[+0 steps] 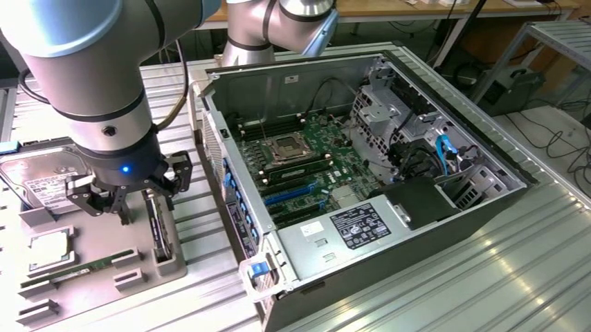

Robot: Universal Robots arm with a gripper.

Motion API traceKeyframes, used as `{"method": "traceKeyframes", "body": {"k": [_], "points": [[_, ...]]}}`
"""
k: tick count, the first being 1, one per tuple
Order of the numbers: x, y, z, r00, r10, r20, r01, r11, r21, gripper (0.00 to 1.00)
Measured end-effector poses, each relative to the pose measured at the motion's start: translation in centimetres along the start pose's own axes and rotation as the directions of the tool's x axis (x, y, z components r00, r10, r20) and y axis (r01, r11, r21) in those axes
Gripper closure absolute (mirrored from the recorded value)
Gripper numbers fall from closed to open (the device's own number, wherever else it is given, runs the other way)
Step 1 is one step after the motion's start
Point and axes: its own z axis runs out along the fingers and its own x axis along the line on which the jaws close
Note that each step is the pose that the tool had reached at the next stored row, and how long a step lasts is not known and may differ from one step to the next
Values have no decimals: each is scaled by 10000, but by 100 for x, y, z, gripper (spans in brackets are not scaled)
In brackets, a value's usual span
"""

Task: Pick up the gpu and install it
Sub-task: 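Pick up the gpu and move the gpu toward the slot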

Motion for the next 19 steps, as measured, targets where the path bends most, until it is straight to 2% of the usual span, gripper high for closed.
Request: {"method": "traceKeyframes", "body": {"k": [7,13,19], "points": [[-2,-7,44,10000,1,-22,-1,10000,-1,34],[-23,-8,106,9994,358,-8,-358,9994,22,34],[-25,-9,139,9993,365,-9,-365,9993,26,34]]}}
